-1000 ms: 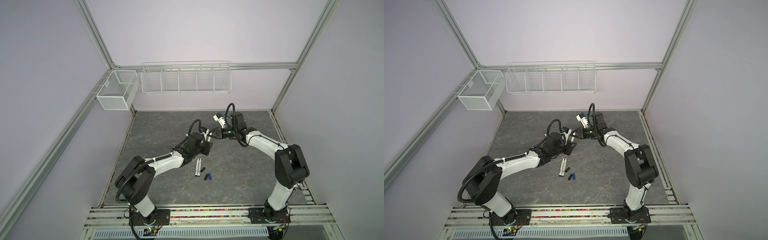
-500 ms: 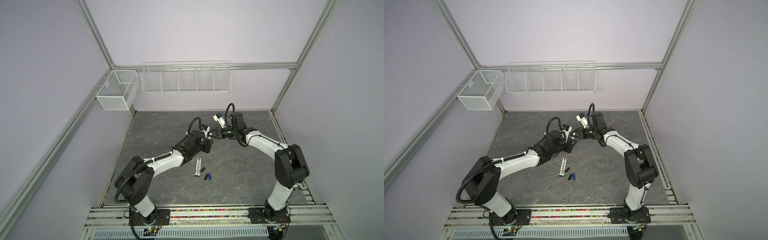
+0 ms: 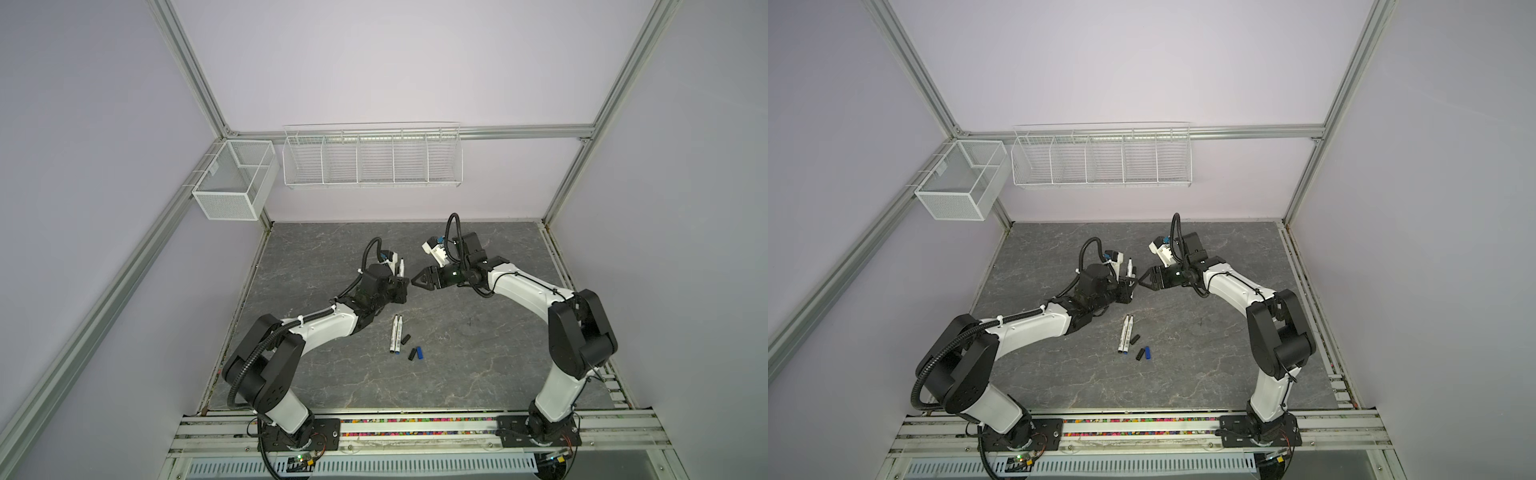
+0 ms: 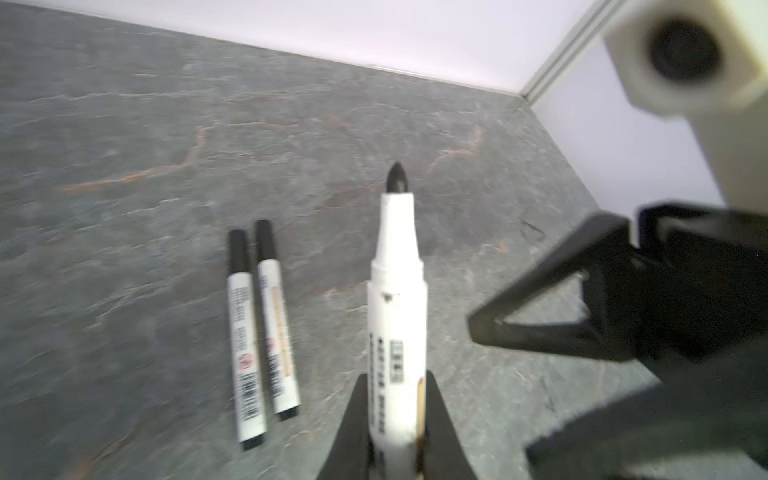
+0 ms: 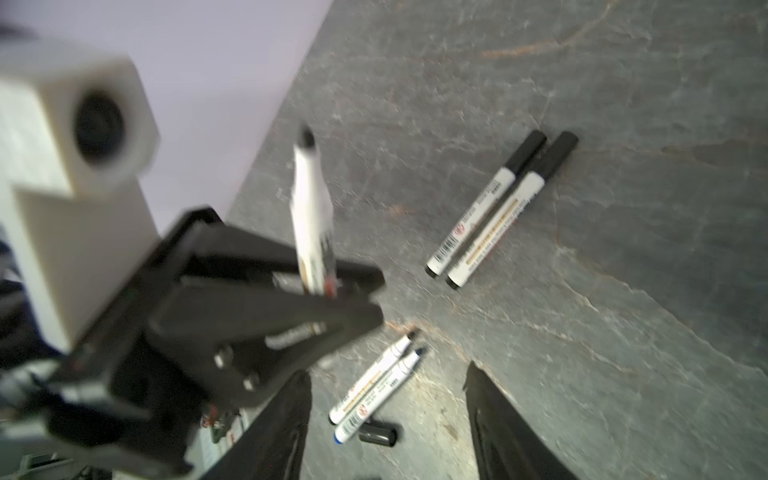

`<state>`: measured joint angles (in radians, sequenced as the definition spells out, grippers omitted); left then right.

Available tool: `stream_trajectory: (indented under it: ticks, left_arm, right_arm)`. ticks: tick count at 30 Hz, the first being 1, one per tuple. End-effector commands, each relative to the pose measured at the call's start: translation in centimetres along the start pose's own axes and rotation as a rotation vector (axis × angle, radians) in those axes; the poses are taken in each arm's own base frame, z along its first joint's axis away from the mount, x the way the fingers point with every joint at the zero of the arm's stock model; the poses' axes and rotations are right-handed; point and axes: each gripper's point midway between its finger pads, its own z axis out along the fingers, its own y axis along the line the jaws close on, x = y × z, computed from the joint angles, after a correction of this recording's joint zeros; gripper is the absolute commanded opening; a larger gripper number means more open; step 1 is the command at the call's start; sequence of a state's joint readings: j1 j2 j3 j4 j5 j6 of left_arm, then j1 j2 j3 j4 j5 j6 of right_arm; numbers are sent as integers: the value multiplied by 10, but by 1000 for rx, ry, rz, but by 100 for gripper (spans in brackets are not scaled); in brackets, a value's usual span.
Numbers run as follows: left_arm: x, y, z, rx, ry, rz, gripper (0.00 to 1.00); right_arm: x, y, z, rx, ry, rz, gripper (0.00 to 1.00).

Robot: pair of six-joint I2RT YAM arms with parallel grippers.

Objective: Insert the pens into the pen caps
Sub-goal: 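Lower the right gripper to the black cap on the table and grasp it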

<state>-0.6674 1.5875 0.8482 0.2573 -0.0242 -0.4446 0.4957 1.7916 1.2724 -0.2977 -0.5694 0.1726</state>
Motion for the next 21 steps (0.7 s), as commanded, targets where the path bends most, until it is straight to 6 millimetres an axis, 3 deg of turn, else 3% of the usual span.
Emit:
stream_trajectory:
  ticks: [1,4,7,15,21]
  left_arm:
    - [-28,33,-22,-165,-147,-107,0]
    - [-27,55,-34,-272,-177,-129,0]
    - [-26,61,-38,-300,-183,-138,0]
    - [-25,60,-37,-295,-176,-143,0]
    - [-25,70,-48,-346,-192,-154,0]
  right_arm:
    - [71,-11,10,175,240,-152,69]
    - [108,-1,23,220,371,-283,70]
    - [132,10,33,258,455,-427,70]
    - [149,7,47,330,573,-576,72]
    - [154,9,61,334,610,-646,73]
